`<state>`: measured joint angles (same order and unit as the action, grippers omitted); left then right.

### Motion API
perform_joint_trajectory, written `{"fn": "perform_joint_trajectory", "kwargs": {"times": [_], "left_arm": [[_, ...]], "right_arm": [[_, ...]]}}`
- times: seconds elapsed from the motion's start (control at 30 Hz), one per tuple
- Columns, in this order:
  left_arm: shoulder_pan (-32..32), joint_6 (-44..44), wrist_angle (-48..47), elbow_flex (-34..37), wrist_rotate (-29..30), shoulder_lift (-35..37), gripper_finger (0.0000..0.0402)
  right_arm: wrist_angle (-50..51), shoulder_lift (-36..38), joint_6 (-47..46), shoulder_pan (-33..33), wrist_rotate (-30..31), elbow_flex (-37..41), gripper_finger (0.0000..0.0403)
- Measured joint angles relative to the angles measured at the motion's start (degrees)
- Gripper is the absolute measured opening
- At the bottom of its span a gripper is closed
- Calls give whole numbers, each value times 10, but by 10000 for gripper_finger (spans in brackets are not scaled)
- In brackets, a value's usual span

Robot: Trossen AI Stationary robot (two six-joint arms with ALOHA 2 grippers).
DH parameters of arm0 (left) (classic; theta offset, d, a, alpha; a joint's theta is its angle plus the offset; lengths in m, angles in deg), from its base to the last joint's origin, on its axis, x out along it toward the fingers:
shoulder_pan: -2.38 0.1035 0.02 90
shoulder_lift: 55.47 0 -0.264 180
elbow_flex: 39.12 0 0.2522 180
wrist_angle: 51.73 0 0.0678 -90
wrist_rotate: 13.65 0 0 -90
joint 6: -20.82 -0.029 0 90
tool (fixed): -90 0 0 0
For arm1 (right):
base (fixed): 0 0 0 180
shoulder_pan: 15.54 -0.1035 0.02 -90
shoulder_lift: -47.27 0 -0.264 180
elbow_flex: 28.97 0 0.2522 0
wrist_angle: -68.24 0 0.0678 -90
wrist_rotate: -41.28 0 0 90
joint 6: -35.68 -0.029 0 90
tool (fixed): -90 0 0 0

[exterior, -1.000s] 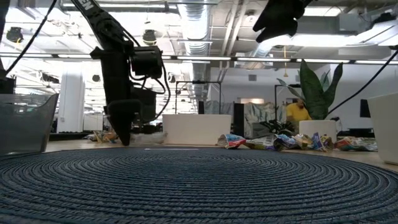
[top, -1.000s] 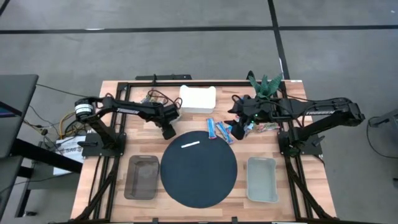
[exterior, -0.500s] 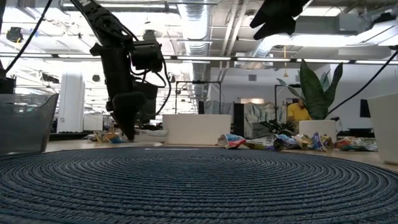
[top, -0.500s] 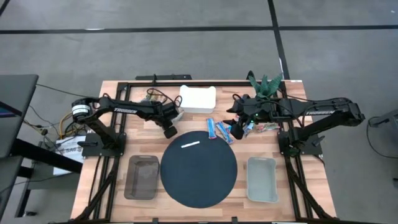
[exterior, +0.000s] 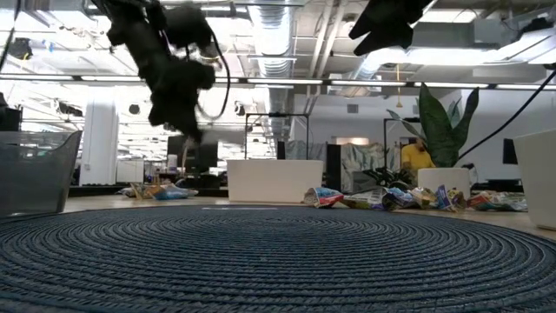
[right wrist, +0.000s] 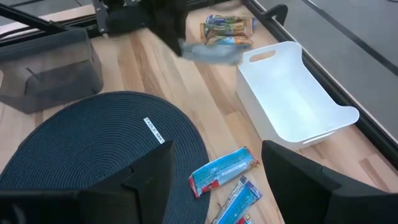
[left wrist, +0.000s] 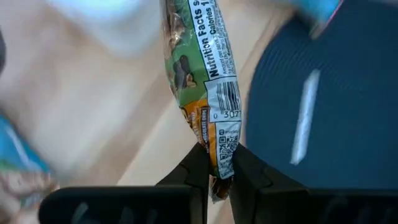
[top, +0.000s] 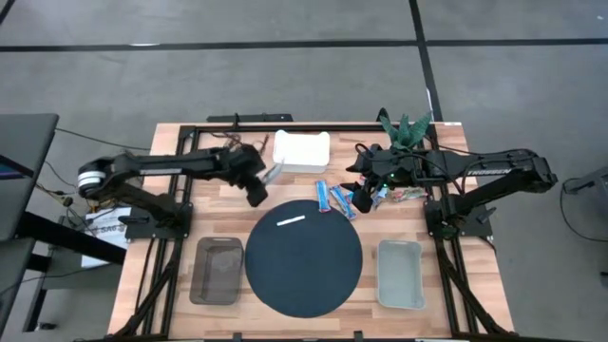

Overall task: Pick and place Granola Bars by type
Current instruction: Put the yellow granola bar into the white bin

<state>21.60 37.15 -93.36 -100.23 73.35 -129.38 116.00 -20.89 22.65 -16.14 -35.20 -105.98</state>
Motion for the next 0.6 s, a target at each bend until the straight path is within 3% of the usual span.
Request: {"fn": "perform_joint_trajectory", "kwargs": {"times": [0.2,0.6], "left_arm": [[36,48,76,-44,2,14,19],[101,9,47,-224,-38,-151,26]], "right_arm": [[-2,0,0,0,1,0,232],[-29,0,0,0,1,0,232]]}}
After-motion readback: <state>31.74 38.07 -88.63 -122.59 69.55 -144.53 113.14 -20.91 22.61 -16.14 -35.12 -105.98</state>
